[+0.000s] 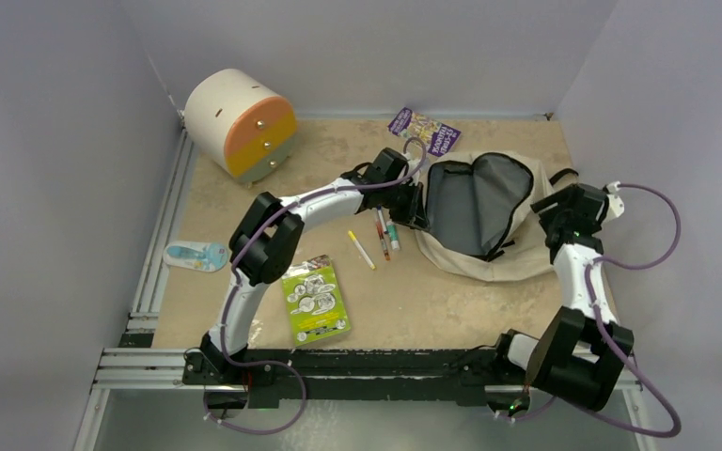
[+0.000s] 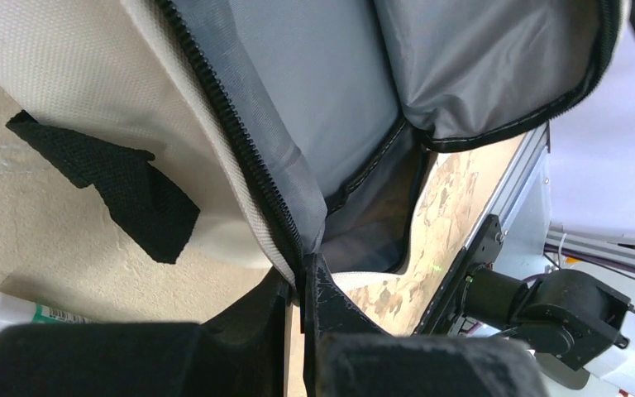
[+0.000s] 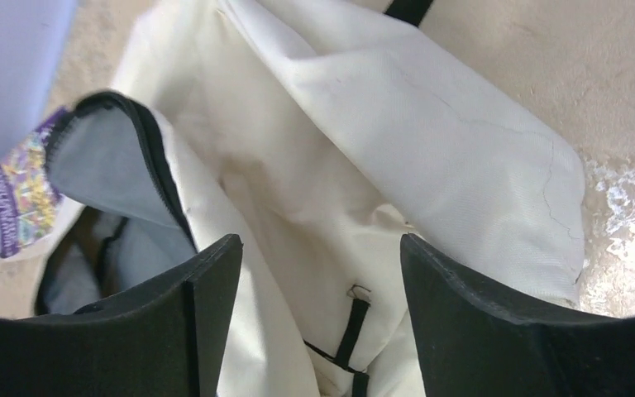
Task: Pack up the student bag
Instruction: Adjust the student bag at the center of the board.
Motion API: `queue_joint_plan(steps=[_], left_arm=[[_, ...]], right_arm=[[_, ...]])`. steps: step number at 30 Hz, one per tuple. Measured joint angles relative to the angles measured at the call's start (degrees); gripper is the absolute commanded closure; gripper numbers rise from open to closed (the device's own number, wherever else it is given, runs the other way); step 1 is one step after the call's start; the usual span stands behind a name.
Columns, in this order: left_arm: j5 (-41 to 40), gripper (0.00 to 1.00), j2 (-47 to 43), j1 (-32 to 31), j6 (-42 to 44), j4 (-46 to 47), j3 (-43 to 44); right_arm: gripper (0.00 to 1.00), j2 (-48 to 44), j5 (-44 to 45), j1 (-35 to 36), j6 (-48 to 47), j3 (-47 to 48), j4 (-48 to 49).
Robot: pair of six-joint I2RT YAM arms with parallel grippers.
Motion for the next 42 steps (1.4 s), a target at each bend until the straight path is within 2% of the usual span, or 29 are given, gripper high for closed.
queue_joint_plan(steps=[4,6,10,15,19,24,27,30,35,39,42], left_arm=[[0.6,1.0,0.0,0.0,0.0,1.1,-1.5],[1.0,1.0,0.0,0.0,0.0,1.6,-1.7],[1.7,1.0,-0.1,0.0,0.0,2.1,-1.7],[2.0,1.0,-0.1,0.0,0.0,2.3,-1.9],[2.4,1.0,-0.1,0.0,0.0,2.3,-2.2],[2.6,1.0,-0.1,0.0,0.0,2.6,-2.3],[2.6,1.0,-0.1,0.0,0.0,2.6,-2.4],[2.6,1.0,-0.2,0.0,0.0,2.6,-2.5],[2.5,1.0,-0.3,0.0,0.0,2.6,-3.2],[2.3,1.0,-0.4,0.0,0.0,2.6,-3.4],[2.2,1.0,-0.6,0.0,0.0,2.6,-3.8]], right_arm=[[0.23,-4.7,0.0,-0.1,0.1,0.9,-1.1],[0.26,-6.9,-0.4,-0.1,0.1,2.7,-2.2],[0.49,-10.4,-4.8,-0.1,-0.6,6.7,-2.1],[0.64,-12.6,-16.4,1.0,-0.2,8.9,1.3],[0.67,-10.3,-20.9,8.6,0.0,8.9,3.7],[0.71,-1.7,-21.1,21.5,0.1,8.9,5.1],[0.7,2.6,-18.2,22.6,0.2,8.5,3.9],[0.57,3.6,-11.8,22.5,0.9,7.0,1.4],[0.49,1.3,1.4,22.4,2.3,4.8,-2.5],[0.48,-0.1,10.9,22.1,2.0,3.5,-3.2],[0.47,0.1,14.3,20.7,1.8,2.2,-2.8]])
